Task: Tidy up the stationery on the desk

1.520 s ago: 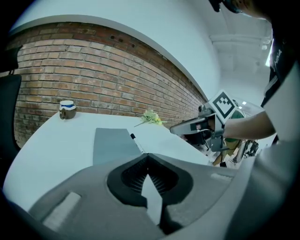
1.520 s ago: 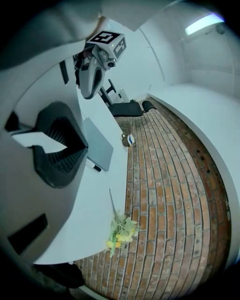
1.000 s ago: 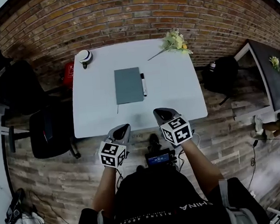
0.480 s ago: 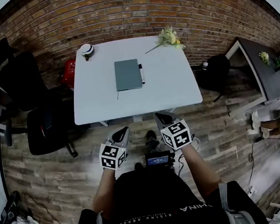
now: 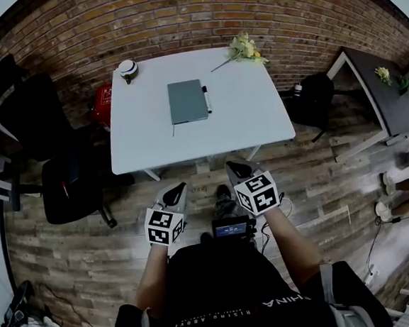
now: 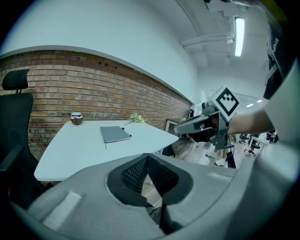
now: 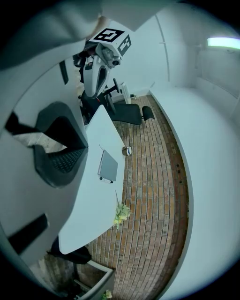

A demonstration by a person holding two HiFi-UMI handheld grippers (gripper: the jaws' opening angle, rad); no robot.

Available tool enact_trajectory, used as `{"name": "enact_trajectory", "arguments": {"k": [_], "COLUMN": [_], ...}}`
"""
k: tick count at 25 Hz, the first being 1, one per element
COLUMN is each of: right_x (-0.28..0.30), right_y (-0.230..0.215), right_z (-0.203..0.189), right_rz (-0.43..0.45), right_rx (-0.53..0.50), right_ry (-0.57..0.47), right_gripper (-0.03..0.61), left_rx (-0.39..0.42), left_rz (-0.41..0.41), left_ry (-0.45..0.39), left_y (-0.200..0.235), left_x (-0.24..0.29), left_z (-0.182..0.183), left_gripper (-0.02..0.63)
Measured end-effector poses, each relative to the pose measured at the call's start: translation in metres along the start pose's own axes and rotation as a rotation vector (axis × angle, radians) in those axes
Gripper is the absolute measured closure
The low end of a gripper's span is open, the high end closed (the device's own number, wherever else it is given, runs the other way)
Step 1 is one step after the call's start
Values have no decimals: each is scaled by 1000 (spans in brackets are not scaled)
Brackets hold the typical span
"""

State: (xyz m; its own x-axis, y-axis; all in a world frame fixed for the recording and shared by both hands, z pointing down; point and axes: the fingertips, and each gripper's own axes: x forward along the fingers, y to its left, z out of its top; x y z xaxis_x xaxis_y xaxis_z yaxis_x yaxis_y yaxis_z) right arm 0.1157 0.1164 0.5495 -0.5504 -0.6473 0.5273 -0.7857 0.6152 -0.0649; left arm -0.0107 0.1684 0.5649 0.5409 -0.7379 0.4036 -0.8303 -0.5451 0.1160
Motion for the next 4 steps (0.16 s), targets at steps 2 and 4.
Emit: {"name": "enact_trajectory", "arguments": {"k": [2, 4], "right_x": [-1, -2], "right_y": [3, 5], "right_z": [-1, -2], "right_rz": [-2, -2], "right_rx": [-2, -4], "right_ry": [-1, -3], "right_gripper": [569, 571], "left_rx": [3, 6], "left_rz": [0, 0], "left_ry": [-2, -2], "left_y": [0, 0], "left_x": [-3, -5], "left_z": [-1, -3], "left_gripper": [603, 603]}}
